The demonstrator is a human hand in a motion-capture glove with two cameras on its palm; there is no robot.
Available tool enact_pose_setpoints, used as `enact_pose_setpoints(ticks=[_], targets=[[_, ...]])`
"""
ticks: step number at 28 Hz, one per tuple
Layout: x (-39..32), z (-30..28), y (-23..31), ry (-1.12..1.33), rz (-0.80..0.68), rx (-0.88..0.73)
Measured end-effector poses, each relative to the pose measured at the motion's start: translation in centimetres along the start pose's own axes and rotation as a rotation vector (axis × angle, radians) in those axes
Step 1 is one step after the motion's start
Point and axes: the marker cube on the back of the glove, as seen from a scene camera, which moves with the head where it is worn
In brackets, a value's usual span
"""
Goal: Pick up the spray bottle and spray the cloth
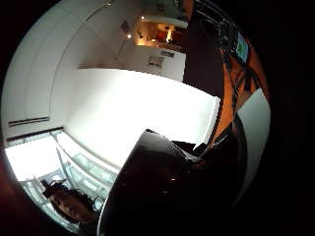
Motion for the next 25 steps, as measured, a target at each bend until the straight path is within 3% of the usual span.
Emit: enact_pose_setpoints(ticks=[8, 17, 25], targets=[[1.3, 0.6, -0.1, -0.013, 0.023, -0.072], [4.3, 2.2, 1.9, -0.061, 0.129, -0.358], [5.9, 1.4, 2.3, -0.022, 0.166, -0.474]])
